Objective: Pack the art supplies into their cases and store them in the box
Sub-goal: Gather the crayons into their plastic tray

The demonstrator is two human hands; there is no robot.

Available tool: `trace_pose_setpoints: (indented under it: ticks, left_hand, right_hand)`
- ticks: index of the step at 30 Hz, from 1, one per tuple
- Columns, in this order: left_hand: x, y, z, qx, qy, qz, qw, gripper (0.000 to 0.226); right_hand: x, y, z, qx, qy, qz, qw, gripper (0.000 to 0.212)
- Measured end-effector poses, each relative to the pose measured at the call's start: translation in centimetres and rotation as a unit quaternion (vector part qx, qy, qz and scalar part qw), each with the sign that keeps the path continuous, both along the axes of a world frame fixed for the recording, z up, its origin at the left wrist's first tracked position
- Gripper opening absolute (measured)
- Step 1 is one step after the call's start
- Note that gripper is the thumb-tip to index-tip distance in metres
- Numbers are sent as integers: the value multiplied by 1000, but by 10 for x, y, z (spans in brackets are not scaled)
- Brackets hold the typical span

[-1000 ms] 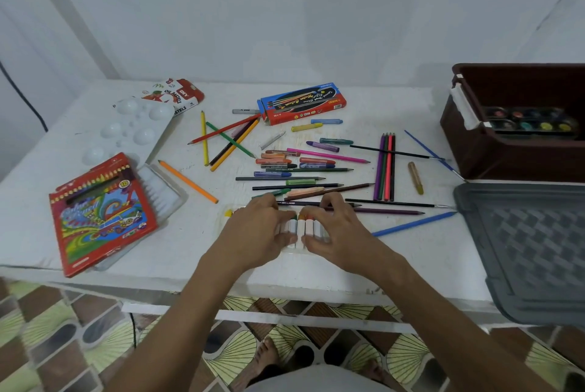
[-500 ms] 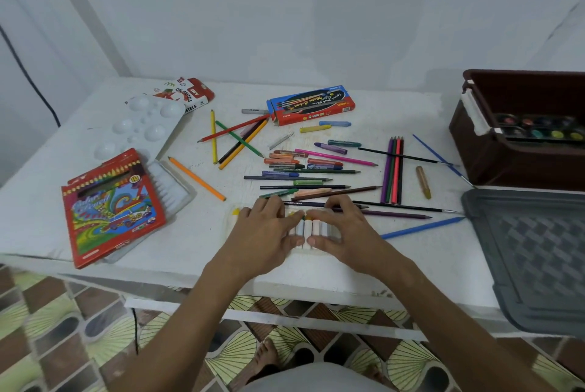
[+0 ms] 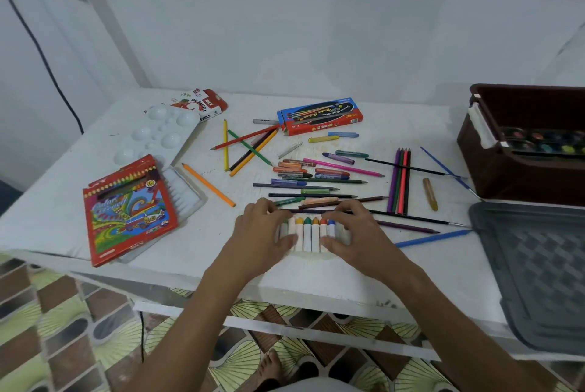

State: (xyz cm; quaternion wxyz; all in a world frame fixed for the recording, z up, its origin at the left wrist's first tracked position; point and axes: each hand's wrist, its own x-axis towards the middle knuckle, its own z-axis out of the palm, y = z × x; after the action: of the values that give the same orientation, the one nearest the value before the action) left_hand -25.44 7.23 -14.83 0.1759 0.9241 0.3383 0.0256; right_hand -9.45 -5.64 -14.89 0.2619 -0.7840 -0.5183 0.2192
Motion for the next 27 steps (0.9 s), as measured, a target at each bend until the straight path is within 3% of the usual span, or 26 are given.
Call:
trace_pose_setpoints:
  ticks: [5,12,16,20,24,27]
  left_hand:
    - [-16,-4,-3,19,10,94,995,52]
    - [-33,12,8,-56,-60,115,990,47]
    - [-34,46,25,-48,-56,126,989,45]
    - [-25,88,40,-68,-47,142,986,42]
    - [-35,107,49,-61,-28,187,980,45]
    - [-76,123,38,-6,-1,257,966,50]
  right_hand:
    - [-3,4,1,-14,-11,7,1000,49]
    - [-4,29,11,-24,-51,37,998,47]
    - [8,60,25,12,-13,41,999,40]
    - [29,86,43,29,-53,53,997,38]
    - [39,103,44,19,-71,60,996,39]
    - [27,114,40,4,-56,90,994,45]
